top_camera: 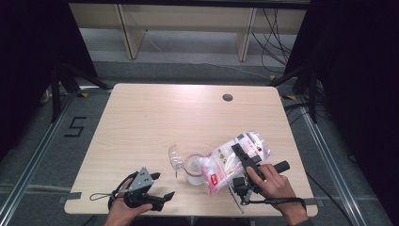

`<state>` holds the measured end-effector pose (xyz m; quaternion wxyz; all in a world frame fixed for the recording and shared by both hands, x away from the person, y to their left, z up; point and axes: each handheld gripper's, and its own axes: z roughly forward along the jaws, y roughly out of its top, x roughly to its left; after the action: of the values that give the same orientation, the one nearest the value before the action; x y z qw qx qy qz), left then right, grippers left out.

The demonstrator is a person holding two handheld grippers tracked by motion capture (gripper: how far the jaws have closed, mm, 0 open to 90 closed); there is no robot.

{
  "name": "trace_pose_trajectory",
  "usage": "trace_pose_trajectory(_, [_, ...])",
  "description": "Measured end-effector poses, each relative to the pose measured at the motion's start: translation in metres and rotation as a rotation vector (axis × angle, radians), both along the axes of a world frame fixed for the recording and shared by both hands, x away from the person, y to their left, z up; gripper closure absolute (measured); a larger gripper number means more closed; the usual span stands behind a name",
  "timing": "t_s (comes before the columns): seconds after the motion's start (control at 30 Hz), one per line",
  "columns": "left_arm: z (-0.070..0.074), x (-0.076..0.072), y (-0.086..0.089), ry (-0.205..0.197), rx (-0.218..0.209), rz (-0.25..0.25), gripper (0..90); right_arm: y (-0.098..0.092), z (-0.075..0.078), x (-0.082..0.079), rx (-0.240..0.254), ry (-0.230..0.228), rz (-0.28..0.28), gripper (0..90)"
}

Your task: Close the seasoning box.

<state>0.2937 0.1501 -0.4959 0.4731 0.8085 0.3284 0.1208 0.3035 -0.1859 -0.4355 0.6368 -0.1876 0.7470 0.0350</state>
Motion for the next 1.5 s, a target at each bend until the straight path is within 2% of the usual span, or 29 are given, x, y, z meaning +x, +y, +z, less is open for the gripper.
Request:
trace_pose_trajectory(0.03, [0.000, 0.000, 0.000, -0.001, 0.001, -0.001, 15.3, 0.000, 0.002, 0.002, -0.022, -0.016, 0.032, 57.4])
trace_pose_trajectory(0.07, [0.000, 0.000, 0.000, -0.001, 0.003, -0.002, 15.3, 0.000, 0.004, 0.002, -0.039, -0.014, 0.023, 57.4])
trace_pose_trajectory(0.13, [0.000, 0.000, 0.000, 0.000, 0.002, -0.001, 15.3, -0.004, 0.002, 0.001, -0.004, -0.015, 0.004, 57.4])
trace_pose_trajectory(0.17, [0.000, 0.000, 0.000, -0.002, 0.007, 0.000, 15.3, -0.004, 0.004, 0.002, -0.035, -0.016, 0.013, 57.4])
trace_pose_trajectory(0.2, [0.000, 0.000, 0.000, 0.000, -0.001, 0.001, 15.3, -0.006, 0.001, 0.001, 0.002, -0.010, -0.002, 57.4])
trace_pose_trajectory(0.27, [0.000, 0.000, 0.000, -0.002, 0.004, 0.001, 15.3, -0.007, 0.004, 0.001, -0.029, -0.016, 0.002, 57.4])
trace_pose_trajectory(0.3, [0.000, 0.000, 0.000, -0.002, 0.007, 0.003, 15.3, -0.008, 0.004, 0.000, -0.014, -0.016, -0.006, 57.5])
trace_pose_trajectory(0.33, [0.000, 0.000, 0.000, -0.002, 0.003, 0.003, 15.3, -0.009, 0.005, 0.000, -0.039, -0.020, -0.003, 57.4])
trace_pose_trajectory(0.37, [0.001, 0.000, 0.000, -0.004, 0.004, 0.002, 15.3, -0.009, 0.006, 0.001, -0.034, -0.034, 0.021, 57.4])
trace_pose_trajectory(0.43, [0.001, 0.000, 0.000, -0.003, 0.003, 0.003, 15.3, -0.011, 0.004, -0.002, -0.006, -0.021, -0.007, 57.4])
trace_pose_trajectory(0.6, [0.001, 0.000, 0.001, -0.006, 0.001, 0.001, 15.3, -0.012, 0.006, -0.004, -0.029, -0.016, -0.008, 57.5])
trace_pose_trajectory(0.7, [0.001, 0.000, 0.001, -0.004, 0.001, 0.002, 15.3, -0.013, 0.005, -0.006, -0.012, -0.025, 0.006, 57.5])
trace_pose_trajectory(0.77, [0.001, 0.000, 0.001, 0.002, -0.002, 0.002, 15.3, -0.012, 0.008, -0.008, -0.044, -0.032, 0.011, 57.5])
trace_pose_trajectory(0.83, [0.001, 0.000, 0.001, -0.002, 0.000, 0.005, 15.3, -0.013, 0.006, -0.009, -0.021, -0.023, 0.004, 57.5])
trace_pose_trajectory(0.87, [0.001, 0.000, 0.001, -0.006, 0.003, 0.000, 15.3, -0.013, 0.006, -0.009, -0.025, -0.027, 0.005, 57.5])
trace_pose_trajectory(0.9, [0.001, 0.000, 0.001, 0.000, -0.002, 0.006, 15.3, -0.011, 0.009, -0.010, -0.056, -0.036, 0.019, 57.5])
trace_pose_trajectory(0.93, [0.000, -0.001, 0.000, 0.001, -0.008, 0.008, 15.3, -0.013, 0.007, -0.011, -0.026, -0.022, -0.007, 57.6])
trace_pose_trajectory(0.97, [0.000, 0.000, 0.000, 0.002, -0.013, 0.006, 15.3, -0.013, 0.008, -0.011, -0.044, -0.021, -0.007, 57.6])
trace_pose_trajectory(1.0, [0.000, 0.000, 0.000, 0.002, -0.007, 0.005, 15.3, -0.012, 0.008, -0.011, -0.033, -0.030, 0.015, 57.6])
trace_pose_trajectory(1.1, [0.001, 0.000, 0.001, -0.003, 0.002, 0.000, 15.3, -0.012, 0.007, -0.012, -0.022, -0.026, 0.005, 57.6])
trace_pose_trajectory(1.13, [0.001, 0.000, 0.001, -0.002, 0.001, 0.003, 15.3, -0.011, 0.008, -0.011, -0.045, -0.034, 0.025, 57.6])
trace_pose_trajectory(1.23, [0.000, 0.000, 0.000, 0.003, -0.008, 0.005, 15.3, -0.011, 0.007, -0.013, -0.036, -0.016, 0.005, 57.7])
trace_pose_trajectory(1.27, [0.000, 0.000, 0.000, 0.003, -0.007, 0.005, 15.3, -0.010, 0.006, -0.013, -0.023, -0.025, 0.019, 57.7])
trace_pose_trajectory(1.3, [0.001, 0.000, 0.001, 0.002, -0.002, 0.003, 15.3, -0.008, 0.009, -0.011, -0.047, -0.039, 0.049, 57.7])
trace_pose_trajectory(1.33, [0.001, 0.000, 0.001, 0.002, -0.002, 0.004, 15.3, -0.008, 0.008, -0.012, -0.045, -0.025, 0.029, 57.7])
trace_pose_trajectory(1.37, [0.001, -0.001, 0.000, 0.001, 0.002, 0.007, 15.3, -0.008, 0.005, -0.013, -0.009, -0.023, 0.024, 57.7])
trace_pose_trajectory(1.4, [0.000, 0.000, 0.000, 0.000, -0.002, 0.002, 15.3, -0.006, 0.008, -0.013, -0.033, -0.026, 0.038, 57.7])
trace_pose_trajectory(1.47, [0.000, 0.000, 0.000, -0.002, 0.000, 0.000, 15.3, -0.005, 0.007, -0.013, -0.015, -0.025, 0.045, 57.8])
trace_pose_trajectory(1.5, [0.000, 0.000, 0.000, -0.002, 0.000, 0.002, 15.3, -0.003, 0.009, -0.013, -0.032, -0.036, 0.055, 57.9])
